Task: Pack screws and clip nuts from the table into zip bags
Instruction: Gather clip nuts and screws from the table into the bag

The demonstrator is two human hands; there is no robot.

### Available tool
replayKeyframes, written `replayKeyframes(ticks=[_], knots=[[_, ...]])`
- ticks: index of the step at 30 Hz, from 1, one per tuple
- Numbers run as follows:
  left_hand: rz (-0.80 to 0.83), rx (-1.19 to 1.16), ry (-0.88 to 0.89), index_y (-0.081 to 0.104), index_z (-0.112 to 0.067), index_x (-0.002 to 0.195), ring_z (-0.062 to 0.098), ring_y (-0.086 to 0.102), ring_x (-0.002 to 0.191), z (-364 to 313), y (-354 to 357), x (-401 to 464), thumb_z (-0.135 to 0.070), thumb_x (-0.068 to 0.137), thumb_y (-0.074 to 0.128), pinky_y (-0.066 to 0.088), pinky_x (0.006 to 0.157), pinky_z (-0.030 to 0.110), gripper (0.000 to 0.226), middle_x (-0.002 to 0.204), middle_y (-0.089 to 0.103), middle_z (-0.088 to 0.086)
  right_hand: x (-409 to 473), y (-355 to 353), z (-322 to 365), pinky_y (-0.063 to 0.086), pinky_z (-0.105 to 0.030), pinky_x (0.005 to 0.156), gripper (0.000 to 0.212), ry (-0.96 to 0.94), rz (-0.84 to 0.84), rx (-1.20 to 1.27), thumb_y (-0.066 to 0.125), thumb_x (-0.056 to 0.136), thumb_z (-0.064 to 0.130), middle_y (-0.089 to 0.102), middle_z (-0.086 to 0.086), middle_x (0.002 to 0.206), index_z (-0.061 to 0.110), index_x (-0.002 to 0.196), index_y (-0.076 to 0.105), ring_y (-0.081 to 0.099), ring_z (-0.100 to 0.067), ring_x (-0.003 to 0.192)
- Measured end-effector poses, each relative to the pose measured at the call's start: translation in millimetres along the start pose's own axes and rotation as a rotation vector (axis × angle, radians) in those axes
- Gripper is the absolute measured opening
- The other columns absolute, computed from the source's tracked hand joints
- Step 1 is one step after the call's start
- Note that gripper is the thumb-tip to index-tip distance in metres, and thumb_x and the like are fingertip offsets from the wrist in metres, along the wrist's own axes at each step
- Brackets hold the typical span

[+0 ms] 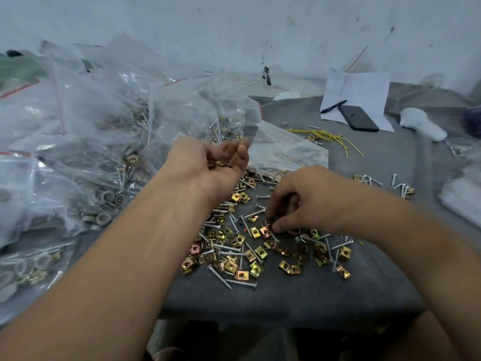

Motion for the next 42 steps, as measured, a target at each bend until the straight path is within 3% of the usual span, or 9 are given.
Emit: replayKeyframes(ticks=[8, 14, 21, 27, 31, 34, 37, 40, 42], knots=[[-0.001, 0.000, -0.009, 0.057, 0.014, 0.127, 0.033, 0.066, 0.082, -2.5, 0.4, -2.3, 0.010, 0.102, 0.028, 0.060, 0.079, 0.032, 0.039, 0.126, 0.064, 0.029, 1.0, 4.6, 2.2, 0.048, -0.014, 0.064, 0.017, 0.003, 0.016, 0.037, 0.088, 0.079, 0.036, 0.071, 0.021, 0.082, 0.037, 0.085, 0.072, 0.065, 0.006, 0.077], [0.022, 0.031, -0.058, 0.057, 0.002, 0.102, 0.022, 0.058, 0.067, 2.7, 2.9, -3.3, 0.006, 0.100, 0.032, 0.043, 0.059, 0.023, 0.026, 0.101, 0.057, 0.015, -9.7, -27.5, -0.4, 0.053, -0.022, 0.054, 0.009, -0.077, -0.120, 0.616, 0.072, 0.091, 0.001, 0.074, -0.007, 0.077, 0.005, 0.098, 0.069, 0.066, -0.012, 0.061], [0.023, 0.125, -0.106, 0.055, -0.001, 0.098, 0.018, 0.051, 0.055, 14.7, 5.3, -2.9, 0.004, 0.098, 0.034, 0.034, 0.043, 0.018, 0.022, 0.079, 0.054, 0.011, -11.2, -37.8, -8.6, 0.050, -0.028, 0.058, 0.005, -0.082, -0.213, 0.790, 0.056, 0.103, 0.003, 0.074, -0.012, 0.090, 0.001, 0.104, 0.060, 0.065, -0.019, 0.074], [0.068, 0.338, -0.191, 0.058, 0.002, 0.109, 0.020, 0.053, 0.055, 38.8, 10.1, -5.3, -0.007, 0.101, 0.035, 0.038, 0.043, 0.018, 0.026, 0.077, 0.055, 0.013, -16.4, -63.6, -6.6, 0.051, -0.031, 0.067, 0.008, -0.184, -0.483, 0.759, 0.076, 0.091, 0.013, 0.071, -0.023, 0.090, 0.008, 0.097, 0.076, 0.061, -0.021, 0.073], [0.111, 0.326, -0.235, 0.057, 0.002, 0.104, 0.019, 0.052, 0.055, 49.2, 15.7, -6.7, -0.006, 0.103, 0.034, 0.038, 0.041, 0.019, 0.024, 0.075, 0.054, 0.012, -13.1, -64.4, -2.7, 0.057, -0.022, 0.072, 0.008, -0.201, -0.520, 0.618, 0.077, 0.092, 0.023, 0.077, 0.001, 0.083, 0.020, 0.098, 0.081, 0.069, -0.011, 0.075], [0.020, 0.237, -0.180, 0.055, 0.000, 0.100, 0.019, 0.052, 0.057, 37.9, 8.6, -1.2, -0.002, 0.105, 0.033, 0.037, 0.042, 0.019, 0.023, 0.077, 0.056, 0.014, -10.9, -78.1, -36.0, 0.056, -0.035, 0.077, 0.007, -0.045, -0.645, 0.481, 0.073, 0.095, 0.032, 0.075, 0.005, 0.088, 0.030, 0.097, 0.079, 0.065, -0.009, 0.077], [-0.098, 0.256, -0.101, 0.055, 0.004, 0.114, 0.029, 0.062, 0.077, 21.3, -6.5, 3.1, -0.001, 0.105, 0.032, 0.050, 0.062, 0.028, 0.025, 0.109, 0.059, 0.026, 1.3, -69.8, -48.9, 0.055, -0.038, 0.083, 0.018, 0.048, -0.522, 0.191, 0.085, 0.083, 0.037, 0.070, 0.010, 0.092, 0.032, 0.097, 0.076, 0.065, -0.014, 0.086], [-0.117, 0.271, -0.076, 0.051, 0.007, 0.102, 0.046, 0.061, 0.118, 12.9, -9.6, 1.3, 0.004, 0.103, 0.034, 0.057, 0.086, 0.042, 0.017, 0.128, 0.054, 0.026, 13.3, -59.1, -45.0, 0.046, -0.033, 0.079, 0.035, 0.099, -0.446, -0.063, 0.088, 0.073, 0.051, 0.060, 0.015, 0.096, 0.037, 0.101, 0.073, 0.059, -0.011, 0.092], [-0.083, 0.254, -0.076, 0.047, 0.007, 0.098, 0.049, 0.056, 0.126, 12.2, -4.6, -2.2, 0.009, 0.101, 0.033, 0.056, 0.093, 0.050, 0.014, 0.138, 0.051, 0.027, 17.1, -61.9, -39.1, 0.040, -0.030, 0.075, 0.035, 0.079, -0.477, -0.120, 0.086, 0.073, 0.054, 0.057, 0.016, 0.095, 0.038, 0.101, 0.071, 0.056, -0.009, 0.094]])
Point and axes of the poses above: each hand's wrist, its own x-axis towards the middle knuckle, its own y-axis out of the palm, z = x × y, the point moved 9 cm from there along x, towards the middle knuckle
